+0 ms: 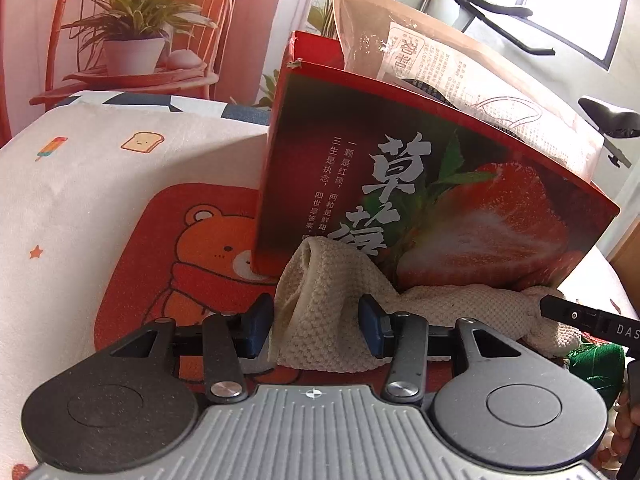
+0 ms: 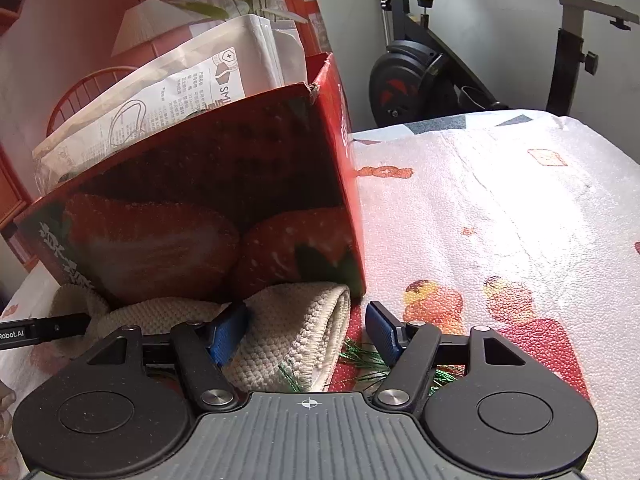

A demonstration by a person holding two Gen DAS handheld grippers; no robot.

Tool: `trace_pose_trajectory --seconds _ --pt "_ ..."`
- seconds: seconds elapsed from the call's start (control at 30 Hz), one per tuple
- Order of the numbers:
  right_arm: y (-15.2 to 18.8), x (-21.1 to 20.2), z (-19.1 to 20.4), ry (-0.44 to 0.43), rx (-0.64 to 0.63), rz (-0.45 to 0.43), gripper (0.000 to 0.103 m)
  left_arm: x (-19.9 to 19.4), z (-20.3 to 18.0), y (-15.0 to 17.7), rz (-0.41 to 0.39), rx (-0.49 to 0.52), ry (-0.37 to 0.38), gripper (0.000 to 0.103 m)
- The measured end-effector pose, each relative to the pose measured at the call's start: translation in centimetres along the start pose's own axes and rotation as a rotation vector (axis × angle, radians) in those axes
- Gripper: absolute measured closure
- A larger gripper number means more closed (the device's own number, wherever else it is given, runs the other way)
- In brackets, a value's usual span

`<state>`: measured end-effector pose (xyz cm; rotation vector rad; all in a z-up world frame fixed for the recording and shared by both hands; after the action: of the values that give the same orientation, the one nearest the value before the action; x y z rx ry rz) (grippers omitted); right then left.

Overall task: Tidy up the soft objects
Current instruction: 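Reach the right tool to the beige mesh pouch and close on it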

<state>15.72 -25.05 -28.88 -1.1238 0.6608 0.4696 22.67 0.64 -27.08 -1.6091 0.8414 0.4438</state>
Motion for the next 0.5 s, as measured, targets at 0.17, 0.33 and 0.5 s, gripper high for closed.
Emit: trace_pose_trajectory --seconds 0.17,0.33,0.5 --pt "0.24 -0.08 0.15 0.001 -0.023 -0.004 0.041 -0.16 0.03 0.62 -0.037 0.014 0.001 0.053" --pt "0.16 0.02 0.04 -0.025 -0.038 -0.003 0.051 -0.33 0.07 0.52 -0.038 0.018 0.010 0.054" --pt "0.20 -0.12 -0.07 -0.053 -0.044 0.000 0.060 -0.40 0.09 0.72 -0.042 0.017 0.016 0.054"
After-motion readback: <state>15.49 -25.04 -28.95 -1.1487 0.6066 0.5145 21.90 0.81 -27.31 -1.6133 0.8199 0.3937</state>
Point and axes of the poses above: each gripper's, at about its wrist camera, not at the fingertips, and x roughly the way its jaws point, z to its left, y to its underside, the point moved 1 cm from there along x, roughly the way its jaws point, and after that the axes turned 4 degrees about z, right-handed, at the moved point
